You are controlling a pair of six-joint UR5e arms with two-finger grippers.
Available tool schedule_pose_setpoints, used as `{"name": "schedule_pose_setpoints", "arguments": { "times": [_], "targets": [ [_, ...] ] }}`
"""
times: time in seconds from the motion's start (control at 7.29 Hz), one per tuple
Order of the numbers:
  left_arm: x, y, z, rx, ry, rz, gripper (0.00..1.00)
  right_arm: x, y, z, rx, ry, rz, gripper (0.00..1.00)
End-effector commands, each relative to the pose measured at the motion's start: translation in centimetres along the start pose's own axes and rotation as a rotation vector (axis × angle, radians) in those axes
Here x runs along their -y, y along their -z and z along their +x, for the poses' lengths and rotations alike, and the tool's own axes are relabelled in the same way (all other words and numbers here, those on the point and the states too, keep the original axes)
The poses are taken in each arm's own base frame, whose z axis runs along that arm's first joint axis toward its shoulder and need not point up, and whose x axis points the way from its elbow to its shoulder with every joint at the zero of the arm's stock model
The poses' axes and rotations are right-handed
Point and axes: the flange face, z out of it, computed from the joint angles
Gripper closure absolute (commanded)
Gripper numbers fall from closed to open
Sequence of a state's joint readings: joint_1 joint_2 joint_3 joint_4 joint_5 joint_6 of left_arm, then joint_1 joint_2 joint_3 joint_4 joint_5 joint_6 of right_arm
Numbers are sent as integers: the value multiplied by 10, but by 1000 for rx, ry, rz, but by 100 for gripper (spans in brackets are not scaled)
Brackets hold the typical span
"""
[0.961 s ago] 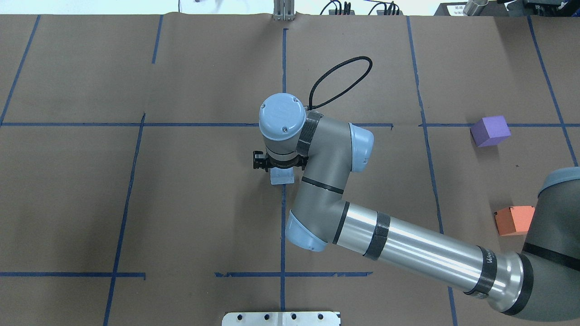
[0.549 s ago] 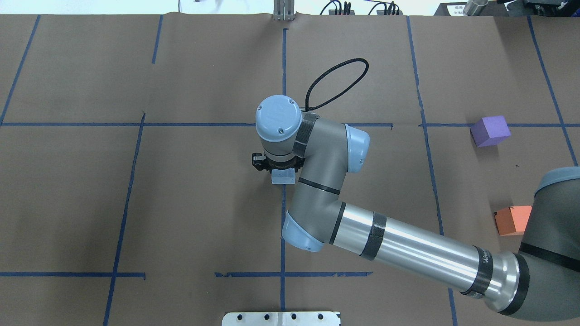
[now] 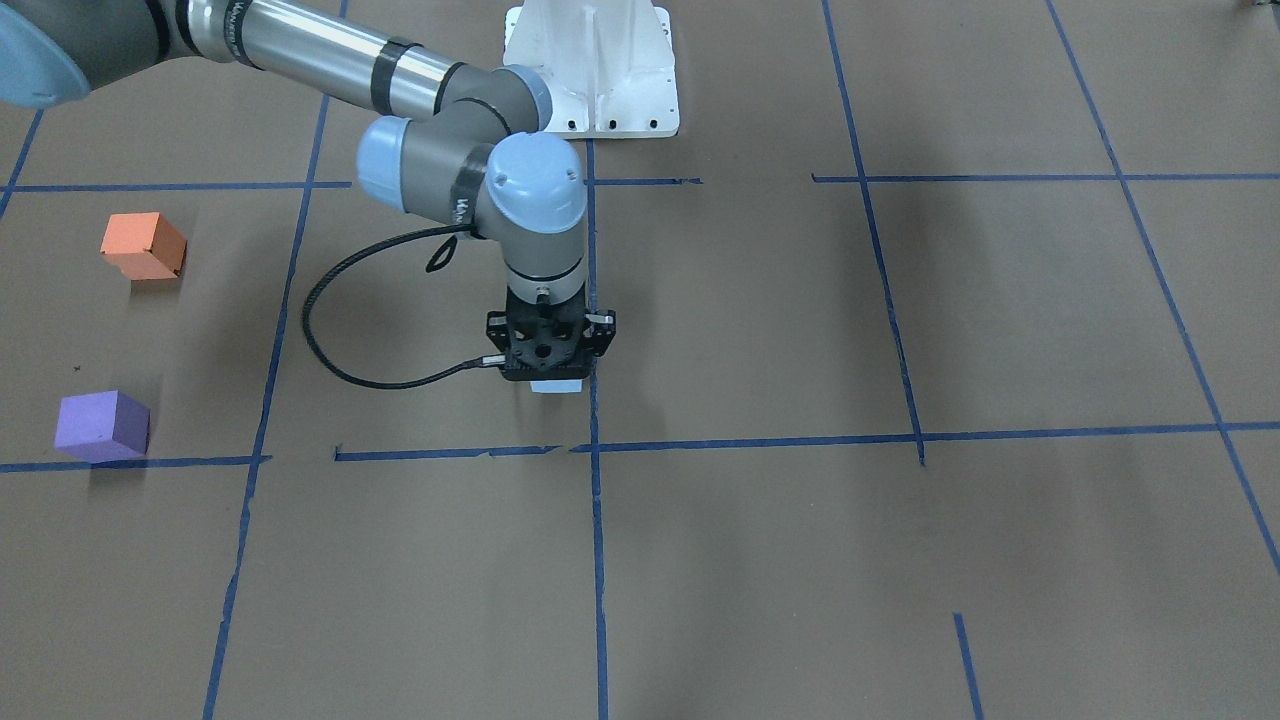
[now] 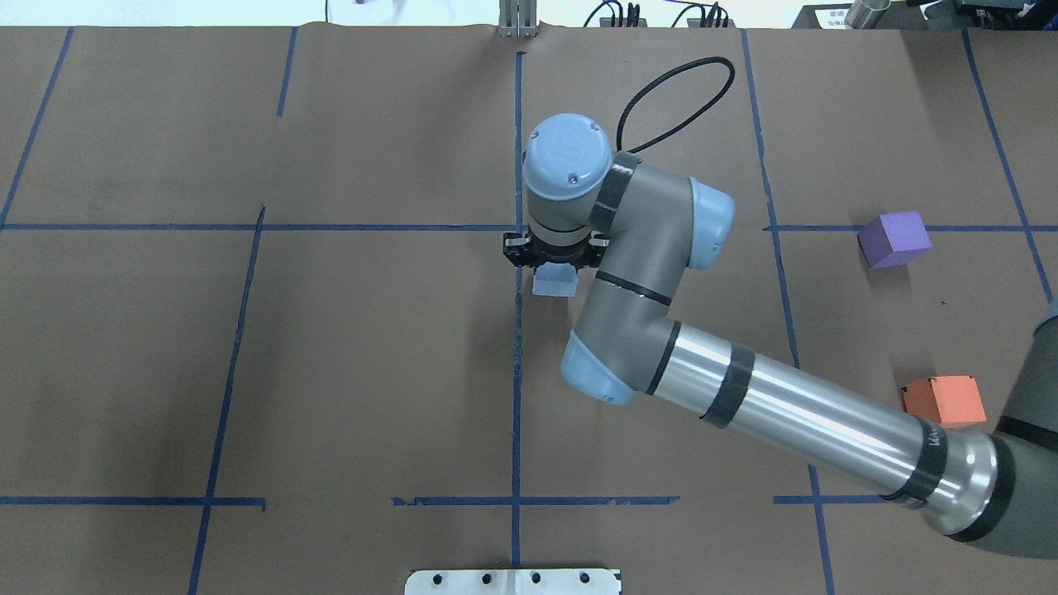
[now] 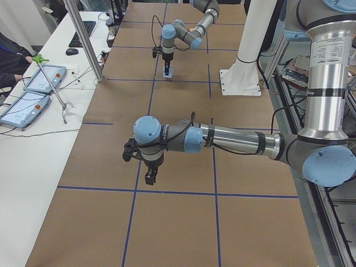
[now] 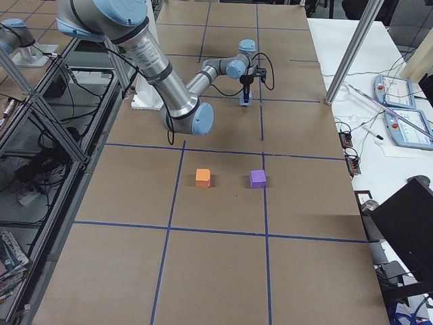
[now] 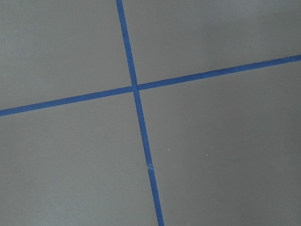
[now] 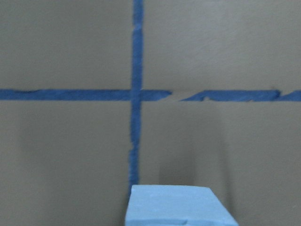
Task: Place blue block between orange and purple blocks
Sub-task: 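Carry the light blue cube with the right gripper between purple and orange cubes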
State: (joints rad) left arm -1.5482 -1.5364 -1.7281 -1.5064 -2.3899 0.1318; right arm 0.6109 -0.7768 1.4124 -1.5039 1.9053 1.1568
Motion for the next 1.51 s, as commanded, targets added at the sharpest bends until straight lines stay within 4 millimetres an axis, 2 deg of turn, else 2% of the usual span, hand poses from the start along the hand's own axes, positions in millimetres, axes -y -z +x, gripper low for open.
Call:
{"name": "schedule_pose_setpoints", "arguments": {
  "times": [0.0, 0.14, 0.27, 0.41, 0.55, 0.69, 0.82, 0.96, 1.1, 1.24, 1.37],
  "targets": [
    [1, 0, 0, 0, 0, 0, 0, 20, 20, 132, 0, 30, -11, 89],
    [2, 0, 0, 0, 0, 0, 0, 12, 17, 202, -24, 84, -21, 88],
    [2, 0, 0, 0, -1, 1, 0, 6, 25, 267, -33, 112, -38, 87],
    [2, 0, 0, 0, -1, 1, 0, -4, 25, 322, -37, 118, -49, 87],
    [2, 0, 0, 0, 0, 0, 0, -23, 13, 378, -17, 124, -32, 86],
    [2, 0, 0, 0, -1, 1, 0, -37, 7, 421, 7, 119, -20, 85],
    [2, 0, 0, 0, -1, 1, 0, -47, 6, 454, 1, 94, -32, 84],
    [2, 1, 1, 0, -3, 2, 0, -52, 4, 468, -11, 75, -42, 68],
    [3, 1, 1, 0, -4, 3, 0, -54, -1, 476, -23, 69, -52, 20],
    [3, 3, 3, 1, -7, 6, 0, -55, -2, 477, -25, 70, -52, 0],
    [3, 3, 3, 1, -7, 7, 0, -54, -1, 476, -24, 71, -50, 0]
  ]
}}
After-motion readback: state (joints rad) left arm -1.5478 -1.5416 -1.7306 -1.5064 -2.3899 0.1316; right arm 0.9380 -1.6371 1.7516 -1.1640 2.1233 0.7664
